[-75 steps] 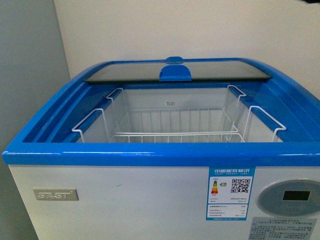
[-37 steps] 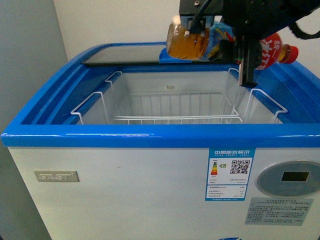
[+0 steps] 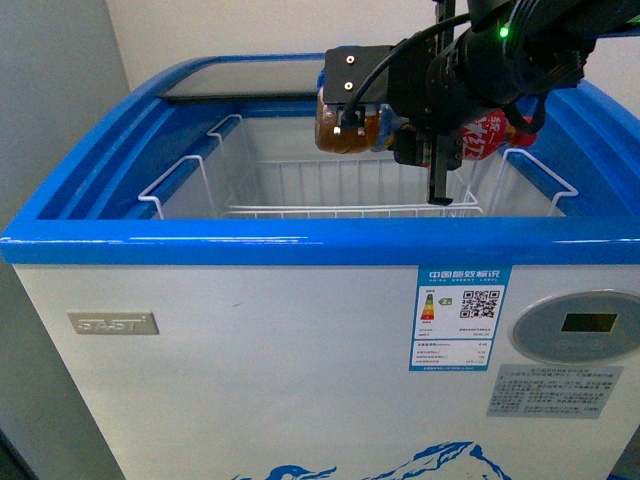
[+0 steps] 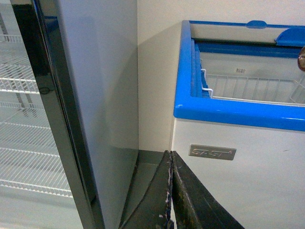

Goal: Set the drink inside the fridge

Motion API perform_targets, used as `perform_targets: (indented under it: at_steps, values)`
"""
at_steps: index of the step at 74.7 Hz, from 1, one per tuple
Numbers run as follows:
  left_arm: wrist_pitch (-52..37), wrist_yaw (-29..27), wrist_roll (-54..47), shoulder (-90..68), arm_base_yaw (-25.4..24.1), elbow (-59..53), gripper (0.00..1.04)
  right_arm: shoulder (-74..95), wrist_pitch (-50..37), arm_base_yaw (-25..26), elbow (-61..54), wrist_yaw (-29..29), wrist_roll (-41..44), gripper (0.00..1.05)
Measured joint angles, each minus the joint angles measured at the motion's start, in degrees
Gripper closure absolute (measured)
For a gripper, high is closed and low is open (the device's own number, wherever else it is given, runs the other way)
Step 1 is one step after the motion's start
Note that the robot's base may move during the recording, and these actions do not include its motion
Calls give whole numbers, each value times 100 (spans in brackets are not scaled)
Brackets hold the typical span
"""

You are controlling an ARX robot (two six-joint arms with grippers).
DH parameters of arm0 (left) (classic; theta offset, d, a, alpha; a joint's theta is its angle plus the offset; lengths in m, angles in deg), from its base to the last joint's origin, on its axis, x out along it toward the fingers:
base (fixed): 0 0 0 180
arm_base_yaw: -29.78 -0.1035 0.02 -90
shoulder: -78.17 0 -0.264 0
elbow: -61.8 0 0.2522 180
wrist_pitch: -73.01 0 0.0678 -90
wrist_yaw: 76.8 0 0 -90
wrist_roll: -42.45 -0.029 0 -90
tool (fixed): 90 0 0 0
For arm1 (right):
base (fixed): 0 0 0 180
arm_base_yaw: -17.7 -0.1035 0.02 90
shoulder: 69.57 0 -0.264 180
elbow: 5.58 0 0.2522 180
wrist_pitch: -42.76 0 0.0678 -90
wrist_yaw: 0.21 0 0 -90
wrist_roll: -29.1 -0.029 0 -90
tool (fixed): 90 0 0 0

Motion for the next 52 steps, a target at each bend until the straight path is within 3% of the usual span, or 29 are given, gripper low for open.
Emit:
perform_targets:
  at_steps: [14,52]
  values:
    - [1062,4,-2,920,0,2,102,400,-184,-17,208,26,59,67]
    - [1137,0,-2,1104,2,2,102,1283,-529,20,476,153,131,67]
